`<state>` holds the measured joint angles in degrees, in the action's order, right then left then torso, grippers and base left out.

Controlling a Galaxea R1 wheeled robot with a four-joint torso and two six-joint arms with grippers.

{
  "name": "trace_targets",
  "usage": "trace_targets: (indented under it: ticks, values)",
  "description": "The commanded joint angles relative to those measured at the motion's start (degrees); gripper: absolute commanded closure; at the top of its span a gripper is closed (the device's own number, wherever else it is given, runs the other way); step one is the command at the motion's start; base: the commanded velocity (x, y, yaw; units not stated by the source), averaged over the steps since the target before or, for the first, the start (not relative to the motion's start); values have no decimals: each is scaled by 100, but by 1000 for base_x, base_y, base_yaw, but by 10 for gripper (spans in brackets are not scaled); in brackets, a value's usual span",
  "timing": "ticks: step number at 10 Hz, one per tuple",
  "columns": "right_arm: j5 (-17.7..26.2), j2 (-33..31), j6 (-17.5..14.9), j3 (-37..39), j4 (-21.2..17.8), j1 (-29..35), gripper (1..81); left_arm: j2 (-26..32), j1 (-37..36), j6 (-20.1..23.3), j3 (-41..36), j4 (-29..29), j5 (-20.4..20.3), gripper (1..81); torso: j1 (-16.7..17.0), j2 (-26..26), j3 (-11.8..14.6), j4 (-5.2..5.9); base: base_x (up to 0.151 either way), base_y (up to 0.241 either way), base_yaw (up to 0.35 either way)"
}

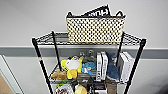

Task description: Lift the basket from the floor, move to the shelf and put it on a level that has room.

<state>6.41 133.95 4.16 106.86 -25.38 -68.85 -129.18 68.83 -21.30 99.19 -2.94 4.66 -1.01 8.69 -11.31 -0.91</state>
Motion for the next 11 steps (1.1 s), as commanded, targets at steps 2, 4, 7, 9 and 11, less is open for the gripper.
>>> trace_targets:
  ticks: [2, 4, 7, 9, 11]
  values:
    - [229, 765, -652, 990, 77, -133, 10, -1020, 232, 12, 1204, 592, -44, 10, 2, 0, 2, 0, 0, 0, 0]
    - [238, 1214, -881, 1536, 77, -336, 10, -1488, 408, 20, 1717, 724, -44, 10, 2, 2, 5, 0, 0, 0, 0]
    - [238, 1873, -1197, 2397, 86, -608, 10, -2112, 583, 20, 2482, 997, -44, 10, 7, 4, 7, 0, 0, 0, 0]
    - [238, 2357, -1347, 3083, 86, -714, 10, -2393, 672, 20, 2869, 1120, -44, 10, 9, 6, 9, 0, 0, 0, 0]
    - [238, 2752, -1451, 3706, 103, -784, 10, -2657, 724, 20, 3255, 1199, -35, 10, 9, 9, 9, 0, 0, 0, 0]
